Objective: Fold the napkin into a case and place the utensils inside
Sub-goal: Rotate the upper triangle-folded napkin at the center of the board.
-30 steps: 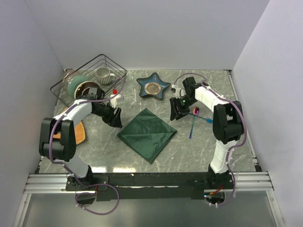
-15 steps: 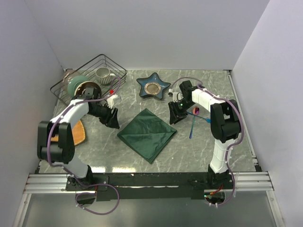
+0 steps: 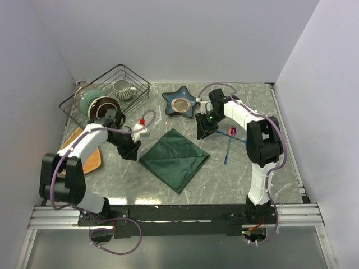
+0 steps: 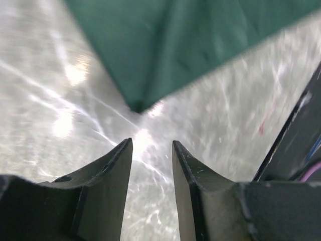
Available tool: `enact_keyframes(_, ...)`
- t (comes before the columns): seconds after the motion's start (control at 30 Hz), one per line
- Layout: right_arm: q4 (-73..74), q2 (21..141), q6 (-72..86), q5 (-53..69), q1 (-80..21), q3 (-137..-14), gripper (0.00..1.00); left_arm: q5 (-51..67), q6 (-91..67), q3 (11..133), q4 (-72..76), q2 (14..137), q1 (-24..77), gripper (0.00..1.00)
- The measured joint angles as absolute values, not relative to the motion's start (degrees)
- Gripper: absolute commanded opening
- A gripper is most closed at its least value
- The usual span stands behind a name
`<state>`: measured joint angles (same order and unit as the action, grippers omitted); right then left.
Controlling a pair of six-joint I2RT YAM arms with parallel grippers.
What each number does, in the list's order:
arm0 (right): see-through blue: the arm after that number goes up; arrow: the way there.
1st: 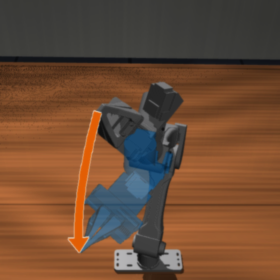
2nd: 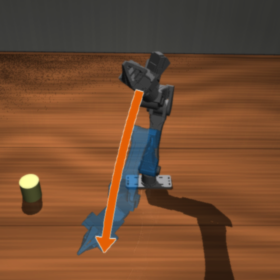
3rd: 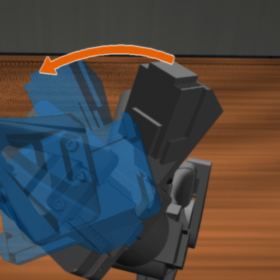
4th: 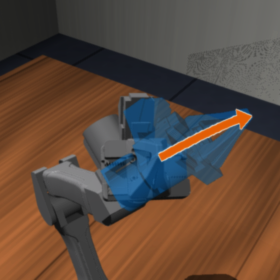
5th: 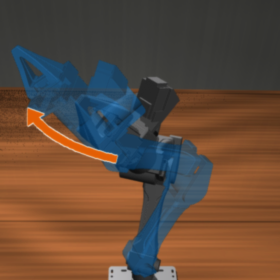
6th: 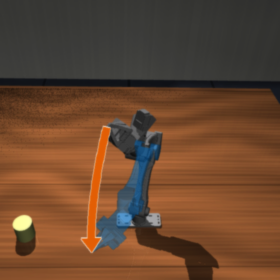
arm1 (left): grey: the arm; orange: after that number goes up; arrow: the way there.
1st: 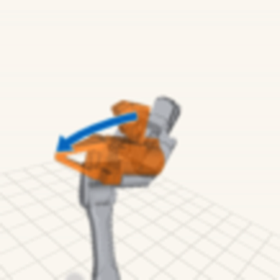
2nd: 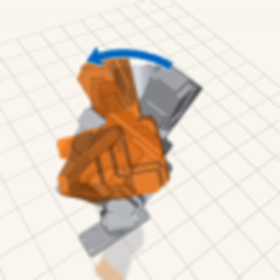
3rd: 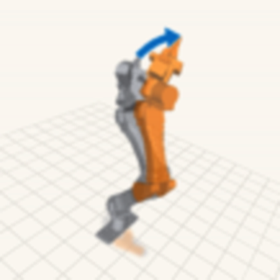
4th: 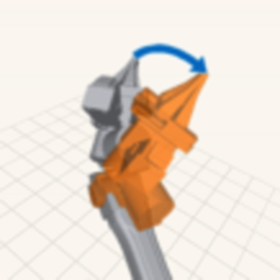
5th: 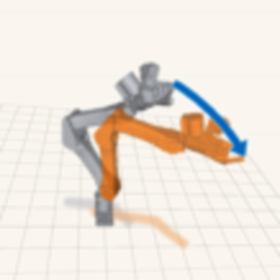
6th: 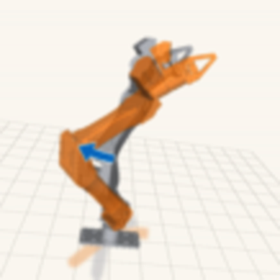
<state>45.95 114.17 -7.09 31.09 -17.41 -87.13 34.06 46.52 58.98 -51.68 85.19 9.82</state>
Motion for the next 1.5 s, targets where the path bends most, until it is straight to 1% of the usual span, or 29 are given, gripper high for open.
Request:
enact_keyframes(0.17, 45.8, 115.7, -6.6, 31.1, -19.0, -86.9, 0.40, 29.3, 52.9, 50.3, -52.4, 78.1, 16.5, 0.43)
enact_keyframes(0.33, 45.2, 115.8, -6.4, 31.4, -19.6, -84.6, 0.39, 26.4, 51.8, 44.6, -49.3, 76.7, 21.5, 0.43)
enact_keyframes(0.57, 44.9, 115.0, -5.5, 34.0, -19.6, -77.3, 0.36, 23.9, 46.2, 44.6, -39.8, 80.5, 21.7, 0.43)
enact_keyframes(0.87, 42.6, 108.6, -2.5, 39.2, -19.6, -64.9, 0.37, 23.0, 40.5, 47.6, -31.8, 88.2, 21.6, 0.43)
enact_keyframes(0.97, 41.6, 105.1, -1.1, 40.3, -20.1, -59.8, 0.40, 23.5, 39.4, 51.3, -30.7, 92.0, 20.8, 0.44)
enact_keyframes(1.07, 40.0, 102.9, 0.9, 41.6, -21.3, -56.8, 0.47, 24.3, 38.5, 56.4, -29.2, 97.0, 19.5, 0.44)
enact_keyframes(1.1, 38.8, 102.2, 2.1, 42.3, -22.0, -55.7, 0.54, 24.6, 38.2, 58.8, -28.6, 99.0, 19.1, 0.44)
enact_keyframes(1.2, 36.4, 101.0, 4.9, 43.9, -22.9, -54.0, 0.64, 25.4, 37.2, 64.5, -26.8, 104.0, 18.3, 0.45)
enact_keyframes(1.3, 36.4, 100.2, 5.5, 44.1, -22.8, -54.4, 0.65, 25.8, 35.8, 69.4, -25.9, 107.4, 17.6, 0.47)
enact_keyframes(1.37, 37.6, 99.2, 4.6, 43.8, -21.8, -55.1, 0.65, 27.0, 35.2, 70.9, -26.0, 107.6, 16.6, 0.47)
enact_keyframes(1.43, 40.4, 97.8, 2.2, 42.6, -20.0, -56.8, 0.65, 28.3, 35.1, 71.0, -26.3, 106.4, 15.1, 0.48)
enact_keyframes(1.5, 43.8, 96.5, -0.6, 40.7, -18.1, -60.1, 0.66, 29.3, 36.8, 69.2, -28.1, 101.4, 12.3, 0.48)
